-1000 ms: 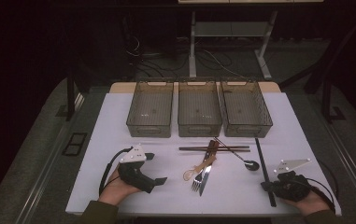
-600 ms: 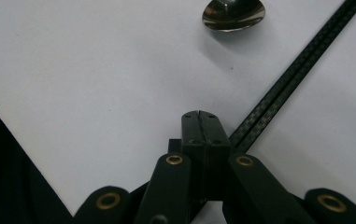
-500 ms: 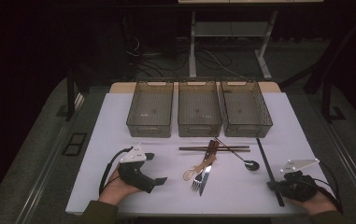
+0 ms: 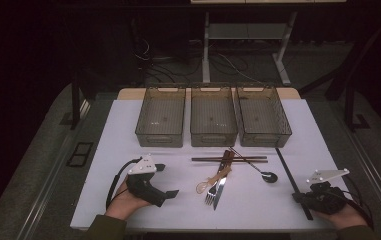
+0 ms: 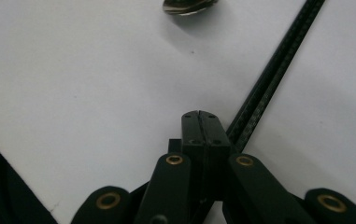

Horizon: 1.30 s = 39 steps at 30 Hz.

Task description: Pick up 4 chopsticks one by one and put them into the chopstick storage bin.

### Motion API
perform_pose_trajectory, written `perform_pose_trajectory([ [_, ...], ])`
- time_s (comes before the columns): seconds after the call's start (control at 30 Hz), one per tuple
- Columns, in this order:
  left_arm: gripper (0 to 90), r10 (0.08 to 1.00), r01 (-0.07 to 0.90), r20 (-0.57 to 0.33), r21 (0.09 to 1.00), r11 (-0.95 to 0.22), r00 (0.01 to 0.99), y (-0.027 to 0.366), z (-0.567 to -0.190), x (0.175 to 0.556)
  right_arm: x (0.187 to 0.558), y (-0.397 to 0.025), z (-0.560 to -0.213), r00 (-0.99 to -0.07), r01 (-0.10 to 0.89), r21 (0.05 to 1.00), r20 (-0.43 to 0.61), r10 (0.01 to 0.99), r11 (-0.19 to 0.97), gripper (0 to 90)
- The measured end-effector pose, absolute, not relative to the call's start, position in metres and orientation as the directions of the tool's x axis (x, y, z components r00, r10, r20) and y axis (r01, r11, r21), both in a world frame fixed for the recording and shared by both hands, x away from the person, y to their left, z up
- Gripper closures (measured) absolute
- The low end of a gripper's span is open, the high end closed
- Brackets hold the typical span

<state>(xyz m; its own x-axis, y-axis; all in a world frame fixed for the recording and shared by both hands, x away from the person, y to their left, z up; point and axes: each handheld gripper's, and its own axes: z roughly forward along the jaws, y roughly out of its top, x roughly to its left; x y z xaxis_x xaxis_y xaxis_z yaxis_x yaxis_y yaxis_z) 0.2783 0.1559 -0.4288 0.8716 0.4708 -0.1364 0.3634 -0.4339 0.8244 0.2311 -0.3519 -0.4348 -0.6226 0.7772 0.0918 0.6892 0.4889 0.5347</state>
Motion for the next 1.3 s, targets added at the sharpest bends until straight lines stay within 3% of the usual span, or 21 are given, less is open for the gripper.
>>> perform_pose_trajectory([
  [0.4,0.0,0.470,0.363,-0.137,0.824,-0.434,0.872,0.156,-0.429,0.278,0.233,-0.359,-0.433,-0.606,0.696,0.533,0.077,0.792,0.481,89.8],
  [0.53,0.0,0.475,0.367,-0.140,0.825,-0.430,0.869,0.156,-0.429,0.279,0.236,-0.360,-0.424,-0.594,0.680,0.580,0.075,0.801,0.450,84.8],
  [0.73,0.0,0.474,0.366,-0.136,0.822,-0.437,0.870,0.155,-0.430,0.279,0.270,-0.360,-0.417,-0.528,0.682,0.636,0.084,0.845,0.362,76.8],
  [1.07,0.0,0.473,0.370,-0.143,0.823,-0.432,0.870,0.155,-0.430,0.279,0.339,-0.350,-0.427,-0.425,0.718,0.639,0.090,0.901,0.275,76.5],
  [1.3,0.0,0.470,0.370,-0.143,0.820,-0.437,0.871,0.154,-0.431,0.279,0.360,-0.341,-0.438,-0.406,0.730,0.629,0.083,0.910,0.268,76.7],
])
